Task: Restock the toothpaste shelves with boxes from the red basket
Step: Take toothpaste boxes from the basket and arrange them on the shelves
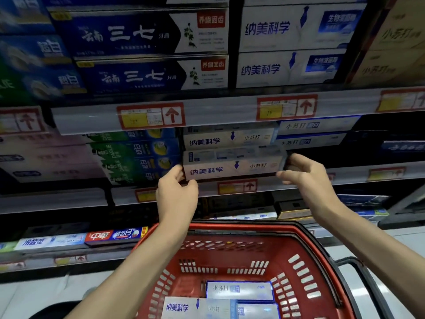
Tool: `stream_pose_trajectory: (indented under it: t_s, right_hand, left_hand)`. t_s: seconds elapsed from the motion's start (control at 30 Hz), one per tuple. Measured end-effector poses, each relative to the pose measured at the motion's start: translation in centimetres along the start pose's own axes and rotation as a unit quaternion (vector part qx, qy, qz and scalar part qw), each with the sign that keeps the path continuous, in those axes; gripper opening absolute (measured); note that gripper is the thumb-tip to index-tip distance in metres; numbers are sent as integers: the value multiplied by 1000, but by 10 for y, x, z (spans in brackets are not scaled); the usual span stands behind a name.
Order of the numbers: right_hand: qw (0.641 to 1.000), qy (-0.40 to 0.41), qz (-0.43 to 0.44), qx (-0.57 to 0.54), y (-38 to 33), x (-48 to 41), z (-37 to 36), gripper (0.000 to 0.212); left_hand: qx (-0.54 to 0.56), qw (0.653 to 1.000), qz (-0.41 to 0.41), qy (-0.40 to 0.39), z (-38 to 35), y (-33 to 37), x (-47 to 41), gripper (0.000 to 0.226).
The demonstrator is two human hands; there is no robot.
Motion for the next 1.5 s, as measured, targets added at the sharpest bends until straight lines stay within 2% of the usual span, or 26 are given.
stream_pose_trajectory:
  t_s: [0.07,0.1,0.23,0.33,0.53,0.73,0.87,1.1,1.2,1.3,1.33,1.5]
  right_hand:
    - [1000,-23,-10,12,1,-6,-1,37]
    - [1000,-27,-8,9,1,-10,-3,34]
    - [998,-21,-49,-21,5,-13,-5,38]
    - [996,-22,-73,-41,11,-11,-7,64]
    - [999,-23,-45,2,11,-9,-7,42]
    - [999,-35,-27,14,10,-3,-11,41]
    - [999,-32,-30,11,7,0,-13,54]
    - [999,-25,-42,17,9,-1,-12,35]
    - [999,-14,-51,13,7,0,-12,38]
    - [998,-18,-50,24,7,1,-15,59]
    - [998,-18,-47,27,7,2,-15,61]
    - [999,-15,-37,26,6,3,-15,49]
  left_hand:
    - [-14,1000,7,-14,-7,-3,-3,62]
    - [-16,1000,12,-19,-10,-4,-2,65]
    - [-23,999,28,-24,-21,-3,2,68]
    - [-44,999,10,-23,-25,-7,5,65]
    - [-82,997,-6,10,-24,-5,8,60]
    - [-26,999,31,7,-21,-8,7,61]
    - [3,999,42,9,-18,-9,9,62]
    - [26,998,52,2,-16,-10,9,61]
    - [21,998,58,6,-14,-13,8,59]
    - [29,998,64,6,-14,-12,8,57]
    - [32,997,64,7,-14,-12,7,57]
    - [40,997,71,5,-15,-13,9,60]
Point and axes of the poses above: each hand's wrist, its own x-axis away from the middle knuckle, its own z-axis out of the back of the hand, y = z × x, the point moved 1 cm from there along -x, towards the middle knuckle, and after that the axes turned 2 degrees about y, right-handed, at the moved point
